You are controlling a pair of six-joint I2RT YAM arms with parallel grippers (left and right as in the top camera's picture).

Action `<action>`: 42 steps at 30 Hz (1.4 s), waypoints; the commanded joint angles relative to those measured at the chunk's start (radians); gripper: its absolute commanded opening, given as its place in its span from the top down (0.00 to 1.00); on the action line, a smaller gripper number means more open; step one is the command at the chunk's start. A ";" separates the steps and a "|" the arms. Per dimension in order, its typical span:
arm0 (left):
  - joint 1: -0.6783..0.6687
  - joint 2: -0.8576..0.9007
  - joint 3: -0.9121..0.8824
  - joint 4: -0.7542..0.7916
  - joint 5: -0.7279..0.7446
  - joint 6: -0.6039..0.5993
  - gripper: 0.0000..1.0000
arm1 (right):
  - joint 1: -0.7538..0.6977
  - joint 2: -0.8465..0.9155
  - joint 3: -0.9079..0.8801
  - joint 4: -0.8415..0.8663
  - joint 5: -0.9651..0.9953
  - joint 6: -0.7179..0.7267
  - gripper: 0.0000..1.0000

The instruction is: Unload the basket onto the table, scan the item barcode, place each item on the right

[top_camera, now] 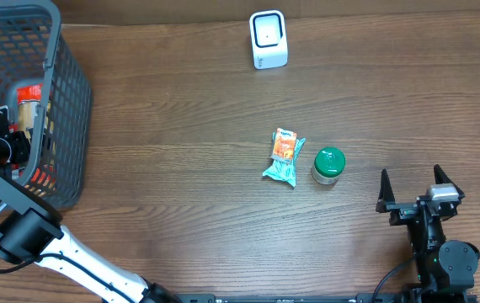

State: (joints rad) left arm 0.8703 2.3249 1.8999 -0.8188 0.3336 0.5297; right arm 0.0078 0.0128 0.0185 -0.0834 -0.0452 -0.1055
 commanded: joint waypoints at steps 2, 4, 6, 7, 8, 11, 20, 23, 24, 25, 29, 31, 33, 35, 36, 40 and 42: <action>-0.016 0.076 -0.107 -0.008 0.026 -0.036 0.00 | -0.003 -0.010 -0.011 0.003 -0.001 -0.004 0.00; -0.016 0.076 -0.142 0.013 0.016 -0.036 0.01 | -0.003 -0.010 -0.011 0.003 -0.001 -0.004 0.00; -0.016 0.076 -0.177 0.035 -0.010 -0.037 0.05 | -0.003 -0.010 -0.011 0.003 -0.001 -0.004 0.00; -0.015 0.076 -0.196 0.046 -0.027 -0.037 0.09 | -0.003 -0.010 -0.011 0.003 -0.001 -0.004 0.00; -0.015 0.076 -0.214 0.056 -0.042 -0.037 0.12 | -0.003 -0.010 -0.011 0.003 -0.001 -0.004 0.00; -0.015 0.076 -0.252 0.080 -0.062 -0.037 0.17 | -0.003 -0.010 -0.011 0.003 -0.001 -0.004 0.00; -0.019 0.076 -0.269 0.093 -0.058 -0.037 0.69 | -0.003 -0.010 -0.011 0.003 -0.001 -0.004 0.00; -0.023 0.076 -0.268 0.098 -0.037 -0.037 0.81 | -0.003 -0.010 -0.011 0.003 -0.001 -0.004 0.00; -0.023 0.076 -0.268 0.098 -0.031 -0.037 0.84 | -0.003 -0.010 -0.011 0.003 -0.001 -0.004 0.00; -0.023 0.076 -0.268 0.098 -0.025 -0.037 0.92 | -0.003 -0.010 -0.011 0.003 -0.001 -0.004 0.00; -0.023 0.076 -0.243 0.093 -0.021 -0.070 0.96 | -0.003 -0.010 -0.011 0.003 -0.001 -0.004 0.00; -0.023 0.075 -0.204 0.087 -0.018 -0.152 0.96 | -0.003 -0.010 -0.011 0.003 -0.001 -0.004 0.00; -0.023 0.074 -0.138 0.063 -0.018 -0.251 0.96 | -0.003 -0.010 -0.011 0.003 -0.001 -0.004 0.00; -0.026 0.072 -0.059 0.014 -0.014 -0.285 0.96 | -0.003 -0.010 -0.011 0.003 -0.001 -0.004 0.00; -0.028 0.069 -0.019 -0.013 -0.010 -0.284 0.96 | -0.003 -0.010 -0.011 0.003 -0.001 -0.004 0.00; -0.046 0.059 0.159 -0.111 -0.007 -0.313 0.96 | -0.003 -0.010 -0.011 0.003 -0.001 -0.004 0.00; -0.056 0.050 0.254 -0.152 -0.006 -0.347 0.96 | -0.003 -0.010 -0.011 0.003 -0.001 -0.004 0.00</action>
State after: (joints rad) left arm 0.8387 2.3653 2.0380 -0.9478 0.3363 0.2695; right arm 0.0078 0.0128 0.0185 -0.0841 -0.0452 -0.1051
